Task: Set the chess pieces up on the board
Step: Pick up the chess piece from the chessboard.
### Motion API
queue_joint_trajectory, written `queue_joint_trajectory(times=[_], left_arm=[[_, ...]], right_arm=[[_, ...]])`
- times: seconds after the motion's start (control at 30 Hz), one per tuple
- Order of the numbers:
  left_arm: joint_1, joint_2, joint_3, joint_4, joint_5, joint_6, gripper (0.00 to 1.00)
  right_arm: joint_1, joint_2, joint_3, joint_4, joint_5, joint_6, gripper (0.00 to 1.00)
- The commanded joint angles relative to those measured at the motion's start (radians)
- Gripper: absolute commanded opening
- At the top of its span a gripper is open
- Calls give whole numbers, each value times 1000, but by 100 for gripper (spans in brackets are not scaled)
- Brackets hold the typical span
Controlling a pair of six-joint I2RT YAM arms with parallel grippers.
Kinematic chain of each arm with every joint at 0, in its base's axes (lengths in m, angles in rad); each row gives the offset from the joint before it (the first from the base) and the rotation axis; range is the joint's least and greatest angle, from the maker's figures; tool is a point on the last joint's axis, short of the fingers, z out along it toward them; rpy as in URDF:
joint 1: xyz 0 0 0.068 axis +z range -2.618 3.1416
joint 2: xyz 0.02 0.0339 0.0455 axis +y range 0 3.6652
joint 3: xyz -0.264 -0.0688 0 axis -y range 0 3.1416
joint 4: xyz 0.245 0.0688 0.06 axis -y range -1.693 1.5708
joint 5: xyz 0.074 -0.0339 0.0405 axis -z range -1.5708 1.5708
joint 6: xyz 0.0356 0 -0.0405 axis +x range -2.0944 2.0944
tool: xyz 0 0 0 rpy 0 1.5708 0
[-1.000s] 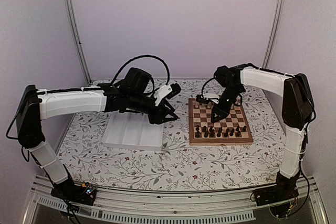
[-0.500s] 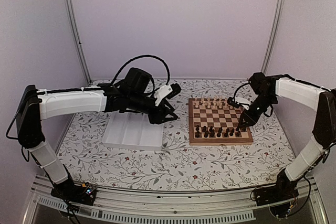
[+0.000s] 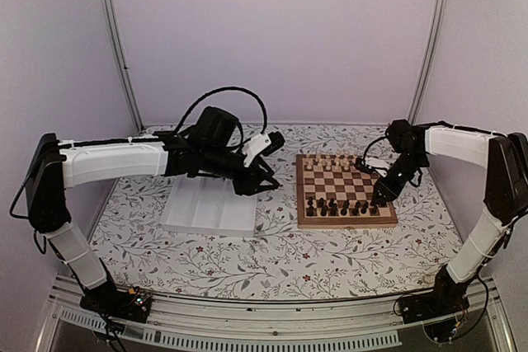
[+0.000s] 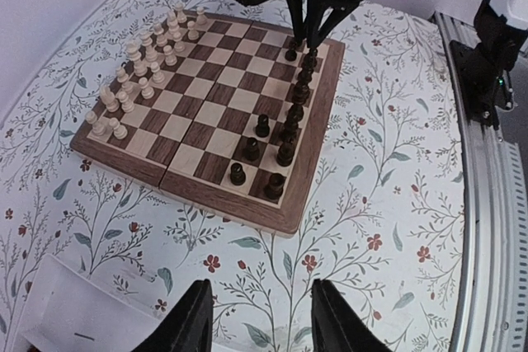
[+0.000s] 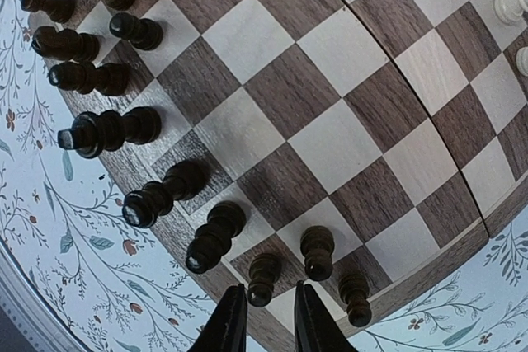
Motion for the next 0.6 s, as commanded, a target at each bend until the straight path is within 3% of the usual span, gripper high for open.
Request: queue_joint_trajectory(times=[0.0,0.57], left_arm=[[-14,17,25,-17,0,11,43],[-14,22,33,-27,3,14,43]], right_arm=[[1,25,-19,27,17,12,23],[1,54,-33,22,25,15,19]])
